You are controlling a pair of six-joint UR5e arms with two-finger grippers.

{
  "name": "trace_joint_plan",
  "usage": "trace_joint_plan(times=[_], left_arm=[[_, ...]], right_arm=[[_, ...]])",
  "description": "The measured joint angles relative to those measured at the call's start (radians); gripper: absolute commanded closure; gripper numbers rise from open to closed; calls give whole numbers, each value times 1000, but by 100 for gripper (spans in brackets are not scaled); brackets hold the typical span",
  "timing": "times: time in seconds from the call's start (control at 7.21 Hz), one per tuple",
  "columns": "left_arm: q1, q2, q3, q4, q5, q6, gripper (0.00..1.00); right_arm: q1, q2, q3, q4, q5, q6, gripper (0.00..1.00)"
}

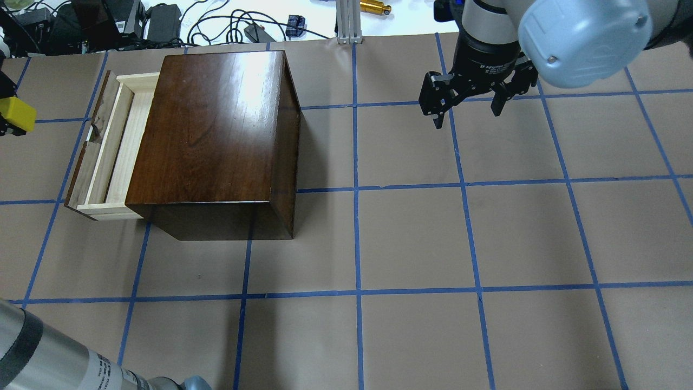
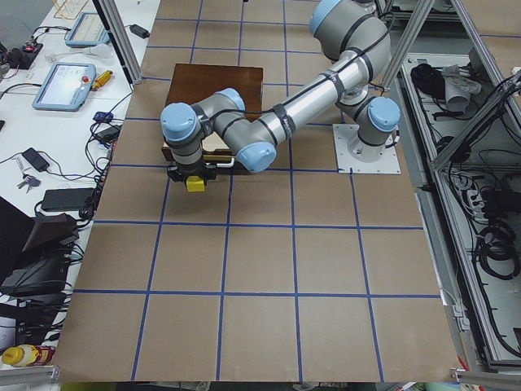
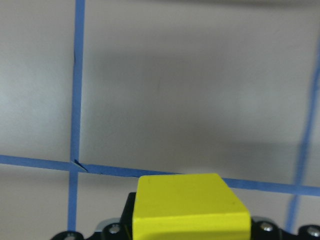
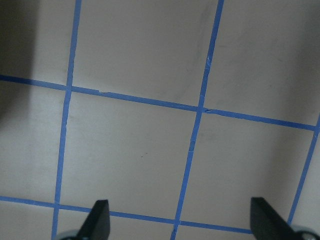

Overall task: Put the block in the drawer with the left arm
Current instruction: 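Lift the yellow cube and carry it over the open drawer, then lower the cube into the drawer and open the left gripper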

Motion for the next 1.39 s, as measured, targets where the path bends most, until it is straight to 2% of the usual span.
trace_joint_plan(times=[0.14, 0.42, 0.83, 0.97, 1.11, 1.25, 1.39], left_arm=[[-27, 60, -6, -57, -1, -34, 79], [-138, 129, -52, -77, 4, -107, 79], [-266, 116, -190, 83, 8, -161, 78], [-271, 108, -253, 151, 9, -161, 69], [-272, 101, -291, 189, 10, -160, 8], [-272, 95, -305, 202, 12, -163, 0], [-272, 98, -307, 202, 13, -168, 0]], right_arm=[[0, 0, 0, 0, 0, 0, 0], [0, 0, 0, 0, 0, -1, 0], [0, 0, 0, 0, -1, -1, 0], [0, 0, 0, 0, -1, -1, 0], [0, 0, 0, 0, -1, -1, 0], [0, 0, 0, 0, -1, -1, 0], [0, 0, 0, 0, -1, -1, 0]])
